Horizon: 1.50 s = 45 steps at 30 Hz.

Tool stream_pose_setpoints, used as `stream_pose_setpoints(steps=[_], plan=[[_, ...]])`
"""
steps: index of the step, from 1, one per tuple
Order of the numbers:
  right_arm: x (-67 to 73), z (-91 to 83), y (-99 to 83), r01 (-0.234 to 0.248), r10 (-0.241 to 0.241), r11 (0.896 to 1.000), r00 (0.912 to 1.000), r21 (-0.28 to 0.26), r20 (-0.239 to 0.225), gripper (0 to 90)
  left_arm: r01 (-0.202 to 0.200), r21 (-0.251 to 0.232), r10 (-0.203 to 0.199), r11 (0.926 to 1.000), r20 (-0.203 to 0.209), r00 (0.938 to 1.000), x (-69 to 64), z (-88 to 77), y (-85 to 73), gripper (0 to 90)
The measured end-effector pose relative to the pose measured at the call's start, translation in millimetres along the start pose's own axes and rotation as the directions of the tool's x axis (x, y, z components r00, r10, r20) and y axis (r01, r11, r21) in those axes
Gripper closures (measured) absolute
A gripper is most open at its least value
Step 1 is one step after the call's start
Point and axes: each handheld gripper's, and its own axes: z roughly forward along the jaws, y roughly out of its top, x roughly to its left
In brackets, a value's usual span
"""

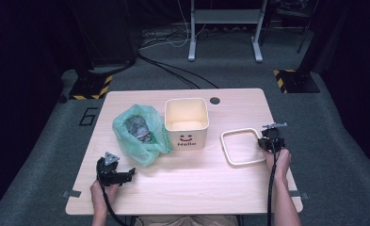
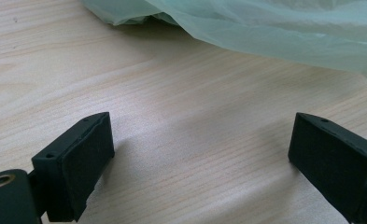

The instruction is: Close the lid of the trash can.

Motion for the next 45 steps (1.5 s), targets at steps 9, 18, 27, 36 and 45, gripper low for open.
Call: stream_pose_setpoints(steps=[9, 18, 27, 36, 45], plan=[[-3.8, -3.5, 6.0, -0.062, 0.062, 0.998, 0.9979, 0.008, -0.021, 80.9, -0.001, 0.0, 0.001, 1.0, 0.001, 1.0, 0.0, -0.1, 0.0, 6.8], [-1.2, -14.0, 15.0, -0.059, 0.058, 0.998, 0.9977, -0.017, -0.035, 80.9, -0.001, 0.0, 0.001, 1.0, 0.001, 1.0, 0.0, -0.1, 0.0, 6.8], [2.0, -23.1, 25.2, -0.061, 0.059, 0.998, 0.9969, -0.024, -0.052, 80.9, -0.001, 0.0, 0.001, 1.0, 0.001, 1.0, 0.0, -0.1, 0.0, 6.8], [3.4, -33.9, 33.9, -0.064, 0.062, 0.997, 0.9965, -0.035, -0.057, 80.9, -0.001, 0.0, 0.001, 1.0, 0.002, 1.0, 0.0, -0.1, 0.0, 7.0], [6.6, -44.7, 45.0, -0.047, 0.044, 0.998, 0.9971, -0.048, -0.062, 80.9, -0.001, 0.0, 0.001, 1.0, 0.002, 1.0, 0.0, -0.1, 0.0, 7.0]])
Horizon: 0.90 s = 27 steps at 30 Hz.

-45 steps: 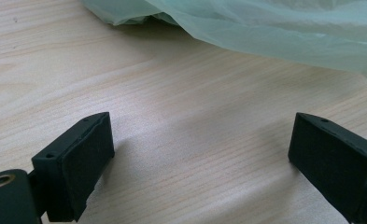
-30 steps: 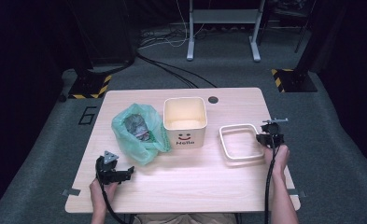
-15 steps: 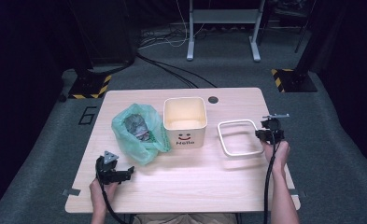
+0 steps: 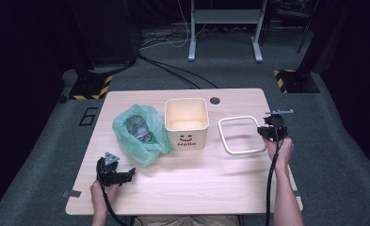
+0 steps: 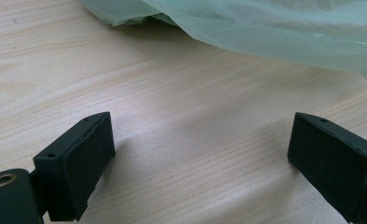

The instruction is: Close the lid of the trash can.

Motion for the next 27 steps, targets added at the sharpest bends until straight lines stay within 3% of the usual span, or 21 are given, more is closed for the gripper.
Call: stream_pose_setpoints(steps=[27], plan=[[11.5, -18.8, 31.2, 0.022, -0.022, 0.999, 0.9996, -0.036, -0.016, 80.9, 0.0, 0.0, 0.0, 1.0, 0.001, 1.0, 0.1, 0.0, 0.0, 7.1]])
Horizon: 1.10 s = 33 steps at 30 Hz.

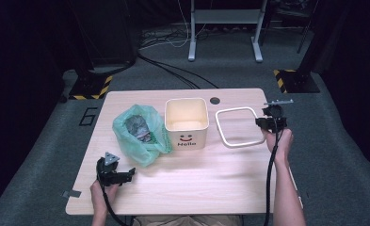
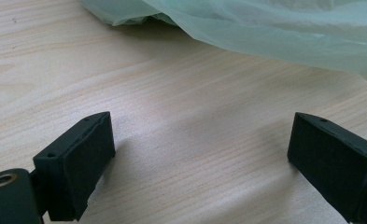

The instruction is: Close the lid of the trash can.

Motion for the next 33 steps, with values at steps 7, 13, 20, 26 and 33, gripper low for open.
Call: stream_pose_setpoints(steps=[7, 13, 20, 26, 33], plan=[[2.4, -6.2, 8.2, 0.007, -0.007, 1.0, 1.0, -0.012, 0.0, 80.9, 0.0, 0.0, 0.0, 1.0, 0.0, 1.0, 0.0, 0.0, 0.0, 7.1], [4.0, -11.1, 14.2, 0.01, -0.01, 1.0, 1.0, -0.022, 0.0, 80.9, 0.0, 0.0, 0.0, 1.0, 0.001, 1.0, 0.1, 0.0, 0.0, 7.1], [7.5, -14.9, 20.1, 0.016, -0.016, 1.0, 0.9999, -0.026, -0.003, 80.9, 0.0, 0.0, 0.0, 1.0, 0.0, 1.0, 0.0, 0.0, 0.0, 7.1], [10.2, -18.2, 25.2, 0.022, -0.022, 0.999, 0.9998, -0.031, -0.004, 80.9, 0.0, 0.0, 0.0, 1.0, 0.001, 1.0, 0.0, 0.0, 0.0, 7.2], [13.6, -22.4, 32.1, 0.032, -0.033, 0.999, 0.9995, -0.035, -0.002, 80.9, -0.001, 0.0, 0.001, 1.0, 0.001, 1.0, 0.1, -0.1, 0.0, 7.1]])
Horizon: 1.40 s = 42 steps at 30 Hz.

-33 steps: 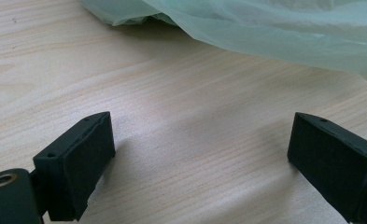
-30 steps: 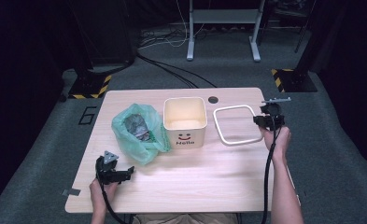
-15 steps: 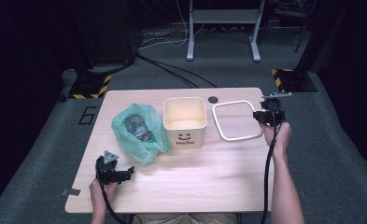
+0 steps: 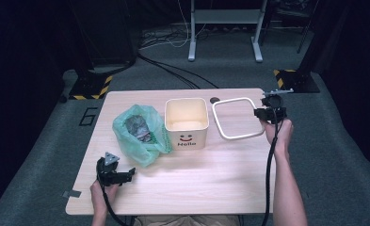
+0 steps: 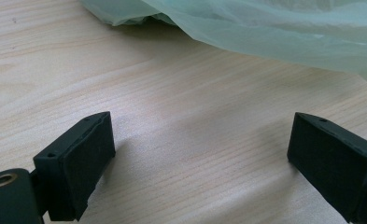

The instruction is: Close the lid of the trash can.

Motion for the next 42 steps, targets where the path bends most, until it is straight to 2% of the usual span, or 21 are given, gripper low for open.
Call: stream_pose_setpoints(steps=[18, 42], plan=[[8.3, -7.8, 14.4, 0.017, -0.017, 1.0, 0.9999, -0.009, -0.002, 80.9, 0.001, -0.001, -0.001, 1.0, -0.001, 1.0, -0.1, 0.0, 0.0, 7.2], [26.2, -13.9, 34.7, 0.05, -0.05, 0.999, 0.9987, -0.021, -0.012, 80.9, 0.001, -0.002, -0.001, 1.0, 0.0, 1.0, -0.1, 0.0, 0.0, 7.3]])
